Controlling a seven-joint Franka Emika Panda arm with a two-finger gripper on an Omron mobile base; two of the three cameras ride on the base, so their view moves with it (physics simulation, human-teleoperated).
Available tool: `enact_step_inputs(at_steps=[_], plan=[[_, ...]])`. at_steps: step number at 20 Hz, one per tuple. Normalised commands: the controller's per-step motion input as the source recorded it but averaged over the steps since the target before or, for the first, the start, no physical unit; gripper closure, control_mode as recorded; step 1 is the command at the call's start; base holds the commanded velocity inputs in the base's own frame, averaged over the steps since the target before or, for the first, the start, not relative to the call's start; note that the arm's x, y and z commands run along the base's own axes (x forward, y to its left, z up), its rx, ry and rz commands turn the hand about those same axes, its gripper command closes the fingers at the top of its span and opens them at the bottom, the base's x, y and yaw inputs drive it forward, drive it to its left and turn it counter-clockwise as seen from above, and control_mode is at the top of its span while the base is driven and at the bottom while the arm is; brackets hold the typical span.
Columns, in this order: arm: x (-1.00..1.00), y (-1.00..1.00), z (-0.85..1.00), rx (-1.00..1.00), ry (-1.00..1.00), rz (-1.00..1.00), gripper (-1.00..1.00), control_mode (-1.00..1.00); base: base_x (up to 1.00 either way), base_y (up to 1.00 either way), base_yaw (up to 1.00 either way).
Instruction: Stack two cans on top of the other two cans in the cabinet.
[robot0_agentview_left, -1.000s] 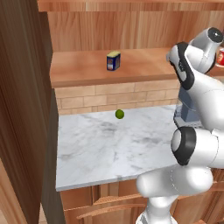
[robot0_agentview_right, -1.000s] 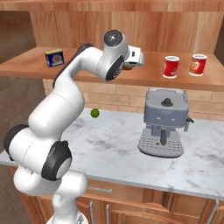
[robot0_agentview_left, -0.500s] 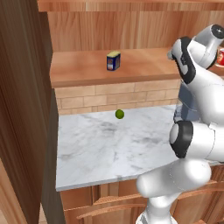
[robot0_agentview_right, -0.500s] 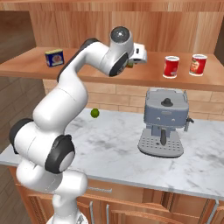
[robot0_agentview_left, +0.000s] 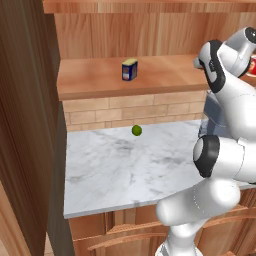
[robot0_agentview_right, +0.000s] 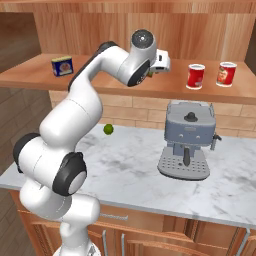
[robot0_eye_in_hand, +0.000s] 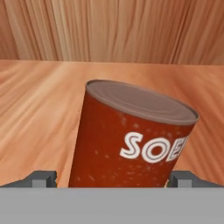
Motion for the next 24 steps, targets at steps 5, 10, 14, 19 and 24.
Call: enact_step_inputs(at_steps=[5, 10, 14, 19, 24], plan=[[0.0, 0.0, -0.17, 0.0, 0.01, 0.0, 1.0, -1.0, 0.0, 0.0, 0.0], [0.0, 0.02, -0.14, 0.0, 0.0, 0.0, 1.0, -1.0, 0.0, 0.0, 0.0], [-0.04, 0.06, -0.03, 0.0, 0.0, 0.0, 1.0, -1.0, 0.0, 0.0, 0.0], [-0.42, 0.19, 0.0, 0.01, -0.04, 0.03, 1.0, -1.0, 0.0, 0.0, 0.0], [-0.43, 0.23, 0.0, 0.02, -0.03, 0.06, 1.0, -1.0, 0.0, 0.0, 0.0]])
